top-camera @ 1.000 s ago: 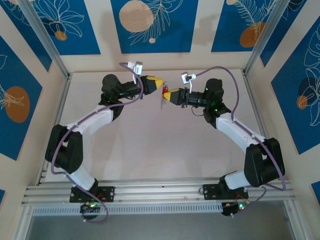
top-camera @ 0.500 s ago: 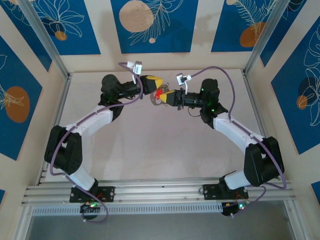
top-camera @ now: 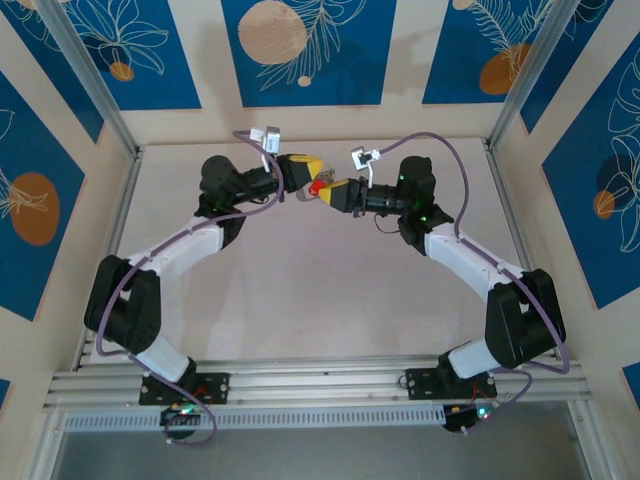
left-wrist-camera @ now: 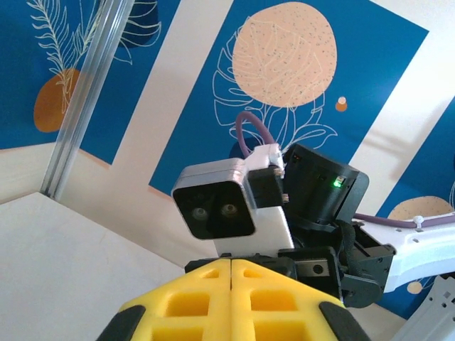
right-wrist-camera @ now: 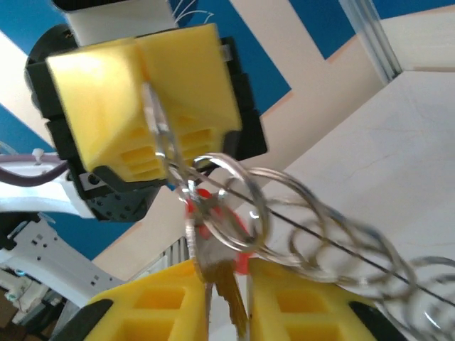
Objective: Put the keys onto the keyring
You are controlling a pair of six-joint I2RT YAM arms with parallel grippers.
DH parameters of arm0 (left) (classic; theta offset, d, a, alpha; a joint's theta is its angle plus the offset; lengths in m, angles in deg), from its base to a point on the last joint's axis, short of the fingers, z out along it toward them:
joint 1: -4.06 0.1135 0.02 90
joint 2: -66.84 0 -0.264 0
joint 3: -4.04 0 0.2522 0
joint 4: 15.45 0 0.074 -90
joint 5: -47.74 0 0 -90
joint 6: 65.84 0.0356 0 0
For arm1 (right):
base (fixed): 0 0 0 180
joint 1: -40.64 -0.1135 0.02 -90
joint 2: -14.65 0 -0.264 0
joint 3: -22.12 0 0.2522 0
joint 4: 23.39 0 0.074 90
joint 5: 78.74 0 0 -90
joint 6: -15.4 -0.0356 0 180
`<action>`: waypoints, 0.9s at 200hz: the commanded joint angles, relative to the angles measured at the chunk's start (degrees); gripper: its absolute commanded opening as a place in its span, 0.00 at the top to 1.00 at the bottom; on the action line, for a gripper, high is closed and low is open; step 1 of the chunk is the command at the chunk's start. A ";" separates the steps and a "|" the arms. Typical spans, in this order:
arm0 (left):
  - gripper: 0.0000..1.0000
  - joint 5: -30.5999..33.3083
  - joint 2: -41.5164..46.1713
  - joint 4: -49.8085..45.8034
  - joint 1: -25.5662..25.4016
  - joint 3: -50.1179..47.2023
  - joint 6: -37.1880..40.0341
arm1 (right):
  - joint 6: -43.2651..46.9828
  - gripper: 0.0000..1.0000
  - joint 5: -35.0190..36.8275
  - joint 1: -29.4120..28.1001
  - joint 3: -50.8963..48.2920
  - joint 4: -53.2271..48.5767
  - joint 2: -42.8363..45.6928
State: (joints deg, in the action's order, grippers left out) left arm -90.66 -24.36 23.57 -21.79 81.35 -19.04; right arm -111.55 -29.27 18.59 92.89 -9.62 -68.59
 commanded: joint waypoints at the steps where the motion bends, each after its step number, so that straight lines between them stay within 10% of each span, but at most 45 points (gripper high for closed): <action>1: 1.00 4.16 3.06 6.00 -0.87 -1.81 -1.30 | 0.46 0.68 3.40 1.06 -3.58 -2.01 3.06; 101: 1.00 15.45 6.83 12.67 -3.37 -7.46 -2.41 | -5.99 0.57 21.38 3.32 -10.43 6.31 16.23; 180: 1.00 18.54 4.80 15.37 -5.00 -8.00 -3.86 | -14.93 0.47 13.68 2.80 -3.25 25.95 5.24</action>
State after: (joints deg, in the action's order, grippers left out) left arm -74.45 -19.15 34.41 -26.00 73.50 -22.10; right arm -121.93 -12.53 21.74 87.25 6.73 -59.96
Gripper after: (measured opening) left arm 0.047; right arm 0.524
